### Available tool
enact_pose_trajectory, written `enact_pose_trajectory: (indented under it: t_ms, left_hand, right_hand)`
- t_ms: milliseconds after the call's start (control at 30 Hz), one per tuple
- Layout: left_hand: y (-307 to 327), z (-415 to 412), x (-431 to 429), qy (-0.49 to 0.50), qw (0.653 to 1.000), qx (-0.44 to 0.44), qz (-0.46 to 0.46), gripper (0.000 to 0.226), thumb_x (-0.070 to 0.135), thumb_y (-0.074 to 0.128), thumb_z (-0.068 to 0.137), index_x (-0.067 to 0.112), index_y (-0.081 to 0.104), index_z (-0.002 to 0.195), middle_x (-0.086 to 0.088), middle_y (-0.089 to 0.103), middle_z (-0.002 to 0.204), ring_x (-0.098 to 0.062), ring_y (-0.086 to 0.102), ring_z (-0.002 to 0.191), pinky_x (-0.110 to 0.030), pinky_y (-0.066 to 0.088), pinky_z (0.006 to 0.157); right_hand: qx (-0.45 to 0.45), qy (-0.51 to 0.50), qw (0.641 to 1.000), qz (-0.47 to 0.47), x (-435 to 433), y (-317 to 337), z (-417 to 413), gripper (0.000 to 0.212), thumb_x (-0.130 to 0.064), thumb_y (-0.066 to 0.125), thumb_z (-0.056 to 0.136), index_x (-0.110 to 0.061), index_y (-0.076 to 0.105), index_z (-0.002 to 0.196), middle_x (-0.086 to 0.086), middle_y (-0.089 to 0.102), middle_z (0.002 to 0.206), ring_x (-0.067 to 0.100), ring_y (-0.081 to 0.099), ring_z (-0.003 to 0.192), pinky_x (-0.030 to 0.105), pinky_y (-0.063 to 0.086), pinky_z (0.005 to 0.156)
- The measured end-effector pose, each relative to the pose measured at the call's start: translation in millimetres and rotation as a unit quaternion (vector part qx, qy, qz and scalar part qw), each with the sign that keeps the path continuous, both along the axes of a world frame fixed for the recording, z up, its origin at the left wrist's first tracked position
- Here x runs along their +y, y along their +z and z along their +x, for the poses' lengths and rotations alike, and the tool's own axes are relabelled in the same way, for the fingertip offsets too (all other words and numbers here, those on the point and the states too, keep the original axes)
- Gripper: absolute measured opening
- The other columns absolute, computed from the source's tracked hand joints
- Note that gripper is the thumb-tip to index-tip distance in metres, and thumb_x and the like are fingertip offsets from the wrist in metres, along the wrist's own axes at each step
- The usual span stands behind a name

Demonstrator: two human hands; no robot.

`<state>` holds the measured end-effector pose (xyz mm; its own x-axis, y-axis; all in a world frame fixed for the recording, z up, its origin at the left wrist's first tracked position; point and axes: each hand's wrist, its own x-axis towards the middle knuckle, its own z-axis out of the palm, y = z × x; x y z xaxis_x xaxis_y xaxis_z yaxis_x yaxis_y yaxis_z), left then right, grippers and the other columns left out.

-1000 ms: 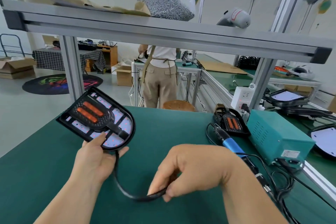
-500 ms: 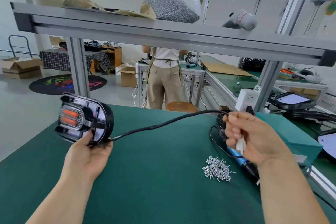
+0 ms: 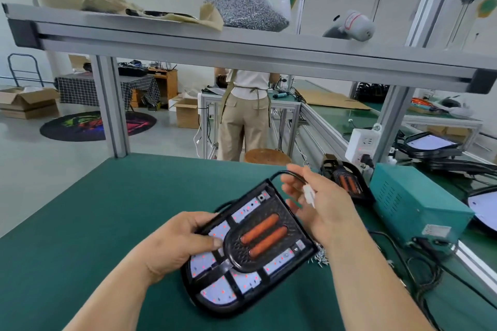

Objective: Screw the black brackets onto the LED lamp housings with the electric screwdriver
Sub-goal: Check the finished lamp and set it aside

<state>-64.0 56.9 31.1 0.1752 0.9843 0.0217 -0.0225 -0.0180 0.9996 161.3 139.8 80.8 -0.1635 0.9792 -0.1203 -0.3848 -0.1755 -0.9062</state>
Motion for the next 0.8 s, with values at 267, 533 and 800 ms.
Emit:
enact_pose_trajectory:
  t_ms: [267, 533, 800]
  left_hand:
    - [6, 10, -2, 0.063, 0.992, 0.050, 0.096, 0.044, 0.007, 0.062, 0.072, 0.023, 0.075, 0.112, -0.005, 0.075, 0.111, -0.023, 0.070, 0.105, -0.031, 0.055, 0.093]
    - [0, -1, 3, 0.154, 0.975, -0.088, 0.132, 0.041, 0.020, 0.075, 0.067, 0.027, 0.078, 0.107, 0.002, 0.072, 0.116, -0.004, 0.065, 0.107, -0.032, 0.046, 0.095]
    - [6, 6, 4, 0.090, 0.992, -0.065, 0.055, 0.133, 0.097, 0.060, 0.039, 0.025, 0.038, 0.149, 0.002, 0.045, 0.152, -0.020, 0.045, 0.138, -0.047, 0.035, 0.113]
  right_hand:
    - [-0.295, 0.119, 0.923, 0.217, -18, 9, -5, 0.058, -0.055, 0.085, 0.059, -0.043, 0.065, 0.113, -0.008, 0.071, 0.115, 0.016, 0.069, 0.106, 0.041, 0.054, 0.097]
    - [-0.293, 0.010, 0.906, 0.305, -19, 3, -11, 0.023, -0.030, 0.081, 0.081, -0.029, 0.070, 0.101, -0.017, 0.072, 0.094, 0.002, 0.066, 0.093, 0.023, 0.050, 0.085]
    - [-0.231, 0.185, 0.882, 0.366, -34, 26, -4, 0.026, -0.024, 0.079, 0.077, -0.024, 0.076, 0.103, -0.005, 0.074, 0.103, 0.006, 0.068, 0.098, 0.012, 0.049, 0.081]
